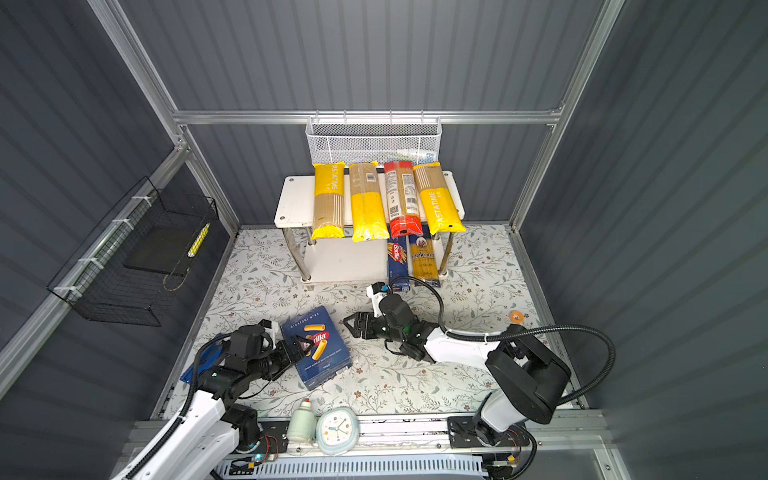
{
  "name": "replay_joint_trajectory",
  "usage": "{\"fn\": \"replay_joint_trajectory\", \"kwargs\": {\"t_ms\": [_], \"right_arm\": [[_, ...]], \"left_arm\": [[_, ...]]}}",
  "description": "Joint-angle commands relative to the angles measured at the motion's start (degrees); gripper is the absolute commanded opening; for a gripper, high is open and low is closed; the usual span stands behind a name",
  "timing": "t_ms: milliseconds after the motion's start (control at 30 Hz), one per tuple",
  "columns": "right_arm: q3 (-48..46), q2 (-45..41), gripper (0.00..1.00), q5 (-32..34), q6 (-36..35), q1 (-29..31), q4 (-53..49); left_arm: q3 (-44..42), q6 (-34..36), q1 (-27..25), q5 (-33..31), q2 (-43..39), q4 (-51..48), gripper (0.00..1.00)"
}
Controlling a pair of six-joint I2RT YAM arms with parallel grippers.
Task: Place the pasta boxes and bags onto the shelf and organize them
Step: 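Push the Barilla Rigatoni N°89 box with both grippers toward the shelf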
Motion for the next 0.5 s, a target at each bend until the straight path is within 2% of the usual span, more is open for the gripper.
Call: {"fn": "replay_joint_trajectory", "kwargs": {"t_ms": [0, 100, 300, 367, 467], "right_arm": [[-1.2, -2.4, 0.74, -0.7, 0.8, -0.4, -3.1], [-2.1, -5.7, 0.74, -0.2, 1.5, -0.4, -8.6], [-7.3, -13.9, 0.75, 3.4, 5.2, -0.2, -15.0], [-8.6, -15.4, 0.75, 3.3, 6.4, 0.1, -15.0], [-8.6, -16.3, 0.75, 3.9, 7.8, 2.0, -16.4]], "left_arm": [[0.8, -0.4, -3.4, -1.2, 2.3, 3.6, 0.99], [1.5, 0.0, -7.3, -2.1, 5.8, 7.4, 0.99], [8.8, 2.9, -20.6, -13.5, 16.0, 5.8, 0.99], [10.8, 3.1, -21.1, -16.9, 18.0, 1.9, 0.99], [12.6, 3.8, -21.1, -23.1, 15.4, -3.7, 0.99]]}}
